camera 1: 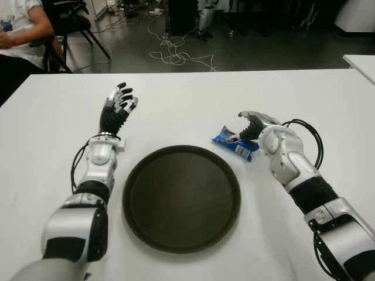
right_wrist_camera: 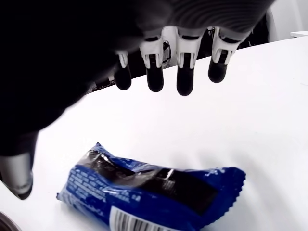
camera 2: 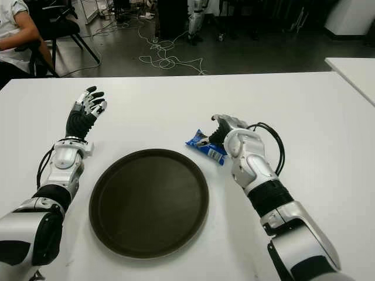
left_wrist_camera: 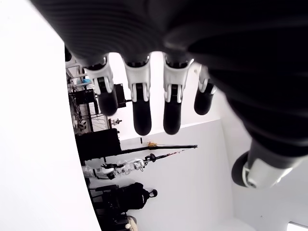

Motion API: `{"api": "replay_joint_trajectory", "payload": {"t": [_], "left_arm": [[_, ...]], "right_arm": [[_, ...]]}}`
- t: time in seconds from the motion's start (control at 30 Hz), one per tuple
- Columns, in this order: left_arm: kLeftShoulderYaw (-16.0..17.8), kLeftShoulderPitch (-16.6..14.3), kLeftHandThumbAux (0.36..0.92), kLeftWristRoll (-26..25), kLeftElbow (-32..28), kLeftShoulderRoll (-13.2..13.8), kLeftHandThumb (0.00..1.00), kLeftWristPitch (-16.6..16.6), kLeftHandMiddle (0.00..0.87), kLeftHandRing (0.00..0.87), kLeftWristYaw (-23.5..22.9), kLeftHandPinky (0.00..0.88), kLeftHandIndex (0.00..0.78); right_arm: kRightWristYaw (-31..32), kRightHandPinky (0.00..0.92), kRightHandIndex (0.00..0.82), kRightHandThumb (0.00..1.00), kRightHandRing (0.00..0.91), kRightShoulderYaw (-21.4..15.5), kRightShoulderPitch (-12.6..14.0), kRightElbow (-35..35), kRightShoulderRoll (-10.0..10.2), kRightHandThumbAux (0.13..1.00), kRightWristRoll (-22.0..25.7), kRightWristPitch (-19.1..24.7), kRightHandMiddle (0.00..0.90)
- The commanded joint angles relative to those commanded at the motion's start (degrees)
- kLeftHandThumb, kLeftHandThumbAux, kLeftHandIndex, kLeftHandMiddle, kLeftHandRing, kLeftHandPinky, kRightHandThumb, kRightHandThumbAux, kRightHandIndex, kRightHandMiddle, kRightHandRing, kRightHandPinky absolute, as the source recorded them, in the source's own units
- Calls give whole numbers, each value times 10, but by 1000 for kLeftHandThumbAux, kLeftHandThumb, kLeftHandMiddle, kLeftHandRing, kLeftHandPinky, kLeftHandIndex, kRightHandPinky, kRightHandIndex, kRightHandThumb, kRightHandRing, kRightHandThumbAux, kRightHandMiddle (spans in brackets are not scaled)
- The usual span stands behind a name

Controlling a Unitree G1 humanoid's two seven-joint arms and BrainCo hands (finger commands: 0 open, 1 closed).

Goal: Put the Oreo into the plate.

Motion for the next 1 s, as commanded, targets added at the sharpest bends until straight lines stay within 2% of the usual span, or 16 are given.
{"api": "replay_joint_trajectory", "payload": {"t": [0.23, 0.53, 0.67, 1.0], "left_arm": [[2, 1, 542, -4, -1, -1, 97, -1, 188, 151, -4, 104, 110], [4, 2, 571, -6, -2, -4, 99, -3, 195, 155, 0, 106, 116], [4, 1, 577, -6, -3, -5, 98, -4, 195, 152, 2, 99, 117], [5, 1, 574, -6, -2, -4, 86, -2, 178, 140, 1, 106, 107]], "right_arm": [[5, 88, 105, 0, 109, 11, -1, 5, -1, 515, 1, -2, 131], [-5, 102, 102, 0, 118, 19, 7, 14, 10, 510, 3, -8, 130], [-20, 117, 95, 0, 122, 30, 8, 40, 24, 502, 3, -18, 129], [-20, 165, 115, 0, 150, 43, 2, 65, 27, 483, -1, -33, 150]]}}
